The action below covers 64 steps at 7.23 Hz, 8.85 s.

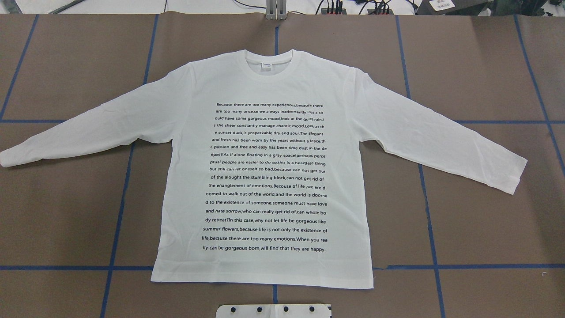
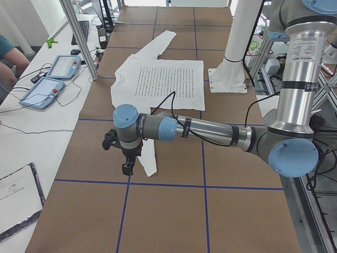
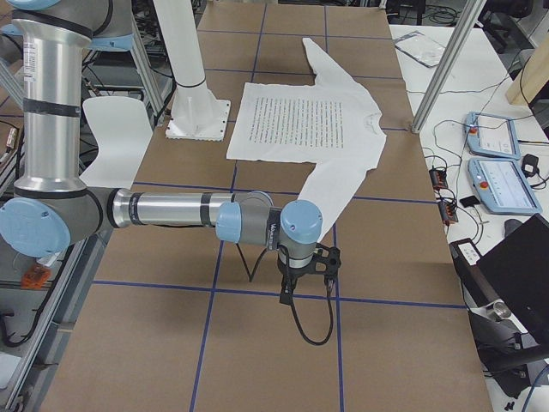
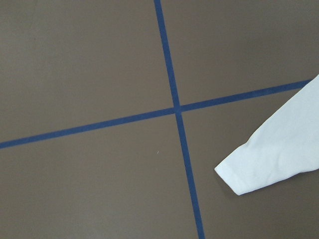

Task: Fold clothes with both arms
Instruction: 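Lower the right gripper toward the cuff of the sleeve nearest it, then grasp the sleeve cuff nearest the right gripper, then carry the sleeve cuff across the shirt front toward the collar, then lay the sleeve down near the collar and release it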

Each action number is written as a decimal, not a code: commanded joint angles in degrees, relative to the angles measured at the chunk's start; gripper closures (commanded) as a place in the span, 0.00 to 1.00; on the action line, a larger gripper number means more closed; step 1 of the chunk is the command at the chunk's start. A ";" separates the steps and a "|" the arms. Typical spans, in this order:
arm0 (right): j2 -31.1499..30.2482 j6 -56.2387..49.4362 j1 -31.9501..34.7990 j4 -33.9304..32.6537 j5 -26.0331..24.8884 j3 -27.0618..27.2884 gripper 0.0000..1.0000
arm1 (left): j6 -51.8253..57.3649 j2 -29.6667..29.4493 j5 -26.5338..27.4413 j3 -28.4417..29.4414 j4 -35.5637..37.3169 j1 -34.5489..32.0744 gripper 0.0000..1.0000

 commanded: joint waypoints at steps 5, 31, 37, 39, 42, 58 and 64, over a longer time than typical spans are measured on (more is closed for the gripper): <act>-7.58 23.36 -20.94 34.63 -6.76 -0.99 0.00 | 0.54 -1.53 -1.31 1.21 -8.63 0.65 0.00; 22.10 47.86 -32.51 18.31 -0.04 14.21 1.00 | -0.06 -1.70 -2.28 3.67 -12.58 0.65 0.00; 44.93 58.68 -51.02 16.89 -13.62 10.88 1.00 | -0.06 -1.70 -2.28 5.33 -13.37 0.65 0.00; 48.53 58.68 -55.26 16.89 -18.90 6.16 1.00 | -0.76 -1.79 -2.28 7.70 -16.61 0.65 0.00; 54.96 58.85 -55.36 17.59 -19.72 -4.84 1.00 | -1.82 -2.31 -2.19 8.85 -18.21 0.74 0.00; 60.84 68.97 -64.75 34.20 -28.06 -22.67 1.00 | -2.97 -4.69 -2.19 13.42 -21.46 0.74 0.00; 69.56 66.15 -68.02 34.55 -36.07 -35.36 0.00 | -3.23 -6.80 -2.11 15.35 -21.46 0.83 0.00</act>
